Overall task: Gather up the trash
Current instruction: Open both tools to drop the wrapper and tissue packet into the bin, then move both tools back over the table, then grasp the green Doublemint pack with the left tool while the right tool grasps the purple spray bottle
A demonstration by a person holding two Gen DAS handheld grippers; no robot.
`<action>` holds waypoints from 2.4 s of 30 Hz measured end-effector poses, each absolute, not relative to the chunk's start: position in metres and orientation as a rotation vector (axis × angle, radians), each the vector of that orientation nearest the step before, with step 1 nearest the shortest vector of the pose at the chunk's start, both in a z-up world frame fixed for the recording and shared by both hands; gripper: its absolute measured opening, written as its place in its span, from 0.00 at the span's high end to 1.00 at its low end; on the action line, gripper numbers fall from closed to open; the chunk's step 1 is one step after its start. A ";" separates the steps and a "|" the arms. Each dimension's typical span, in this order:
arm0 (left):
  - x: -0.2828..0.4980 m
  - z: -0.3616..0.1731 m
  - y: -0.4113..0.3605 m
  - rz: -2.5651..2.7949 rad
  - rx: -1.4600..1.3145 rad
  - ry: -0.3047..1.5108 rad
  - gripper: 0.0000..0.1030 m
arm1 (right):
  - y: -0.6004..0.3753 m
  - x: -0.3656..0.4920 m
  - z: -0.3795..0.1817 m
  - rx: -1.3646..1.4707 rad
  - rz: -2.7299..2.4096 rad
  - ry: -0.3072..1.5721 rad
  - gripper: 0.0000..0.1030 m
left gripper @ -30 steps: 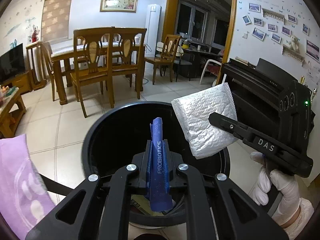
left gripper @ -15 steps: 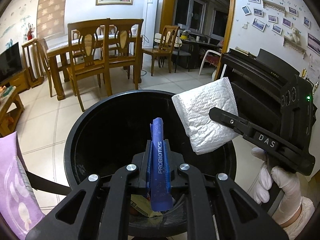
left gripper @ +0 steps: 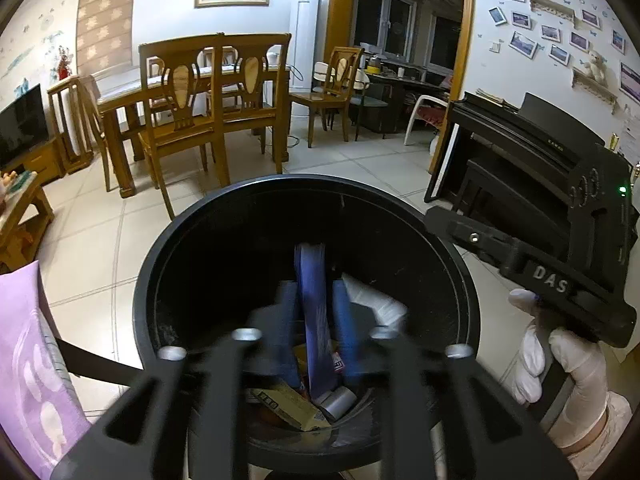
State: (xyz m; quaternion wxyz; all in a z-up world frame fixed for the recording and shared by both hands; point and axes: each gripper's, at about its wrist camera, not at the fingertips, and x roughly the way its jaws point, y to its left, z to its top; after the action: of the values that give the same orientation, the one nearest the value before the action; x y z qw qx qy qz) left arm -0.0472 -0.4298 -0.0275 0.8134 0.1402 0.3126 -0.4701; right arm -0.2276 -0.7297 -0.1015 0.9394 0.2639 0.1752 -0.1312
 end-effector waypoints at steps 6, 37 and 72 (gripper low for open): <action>-0.054 -0.019 -0.421 -0.970 0.297 0.603 0.20 | -0.726 -0.228 -0.101 0.531 -0.269 0.348 0.44; 0.042 0.001 -0.142 -0.408 0.023 0.652 0.07 | -0.514 -0.069 -0.043 0.354 0.111 0.485 0.28; 0.115 -0.038 0.003 -0.100 -0.100 0.808 0.70 | -0.189 0.163 -0.057 -0.064 0.375 0.852 0.35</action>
State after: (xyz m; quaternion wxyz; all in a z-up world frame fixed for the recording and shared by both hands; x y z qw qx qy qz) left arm 0.1155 0.0031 -0.0382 0.9170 -0.0488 0.3928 -0.0487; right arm 0.1633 -0.1886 -0.0569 0.8930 -0.0311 0.4109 0.1808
